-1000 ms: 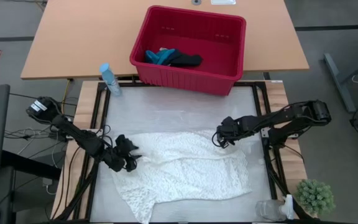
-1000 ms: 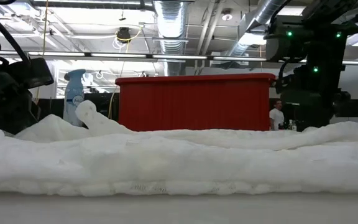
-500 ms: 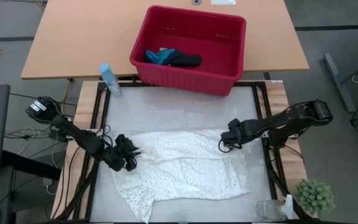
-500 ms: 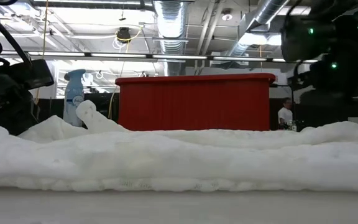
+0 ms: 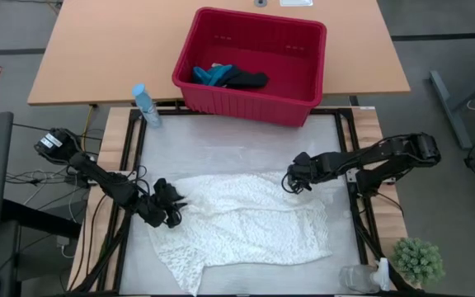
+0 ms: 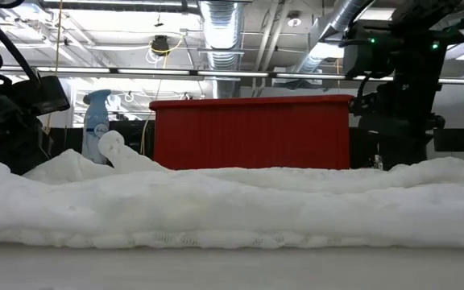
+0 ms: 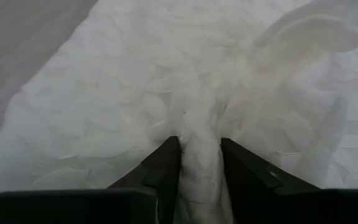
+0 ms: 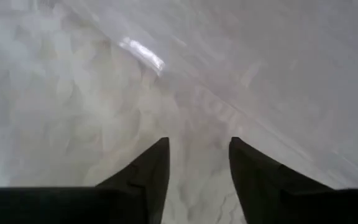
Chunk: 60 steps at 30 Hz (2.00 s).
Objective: Fold Laundry from Bin
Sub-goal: Fold the white shirt
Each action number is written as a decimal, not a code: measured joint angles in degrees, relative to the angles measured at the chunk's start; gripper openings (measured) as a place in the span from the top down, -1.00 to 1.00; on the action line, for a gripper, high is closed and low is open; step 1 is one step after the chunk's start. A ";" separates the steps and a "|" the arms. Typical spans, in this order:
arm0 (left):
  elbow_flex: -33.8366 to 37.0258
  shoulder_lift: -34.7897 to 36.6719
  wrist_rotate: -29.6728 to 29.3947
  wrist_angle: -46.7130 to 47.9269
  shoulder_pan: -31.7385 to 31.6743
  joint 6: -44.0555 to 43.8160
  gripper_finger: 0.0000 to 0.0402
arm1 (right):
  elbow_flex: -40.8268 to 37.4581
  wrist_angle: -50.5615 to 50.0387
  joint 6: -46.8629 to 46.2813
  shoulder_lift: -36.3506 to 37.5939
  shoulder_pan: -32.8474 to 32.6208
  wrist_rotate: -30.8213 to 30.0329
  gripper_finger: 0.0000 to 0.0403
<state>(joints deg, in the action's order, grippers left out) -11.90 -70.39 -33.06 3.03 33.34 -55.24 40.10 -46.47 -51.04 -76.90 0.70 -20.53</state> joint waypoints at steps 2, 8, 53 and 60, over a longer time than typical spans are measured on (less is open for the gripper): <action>0.00 0.00 0.02 0.00 0.00 0.00 0.43 | 0.00 0.55 0.56 0.00 0.41 -0.01 0.00; 0.00 0.00 0.00 0.00 0.02 0.00 0.43 | 0.00 0.92 0.56 0.00 0.36 -0.14 0.01; -0.07 0.00 0.83 -0.09 0.00 -1.75 0.43 | 1.32 -12.39 -14.45 -3.32 -8.72 -0.09 0.90; -0.07 0.00 0.81 -0.04 0.00 -2.45 0.43 | 3.80 -16.82 -14.60 -3.28 -11.91 -0.08 0.84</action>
<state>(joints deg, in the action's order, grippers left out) -11.97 -70.39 -32.25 2.98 33.34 -57.69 43.90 -63.29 -65.64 -80.18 -11.21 -20.60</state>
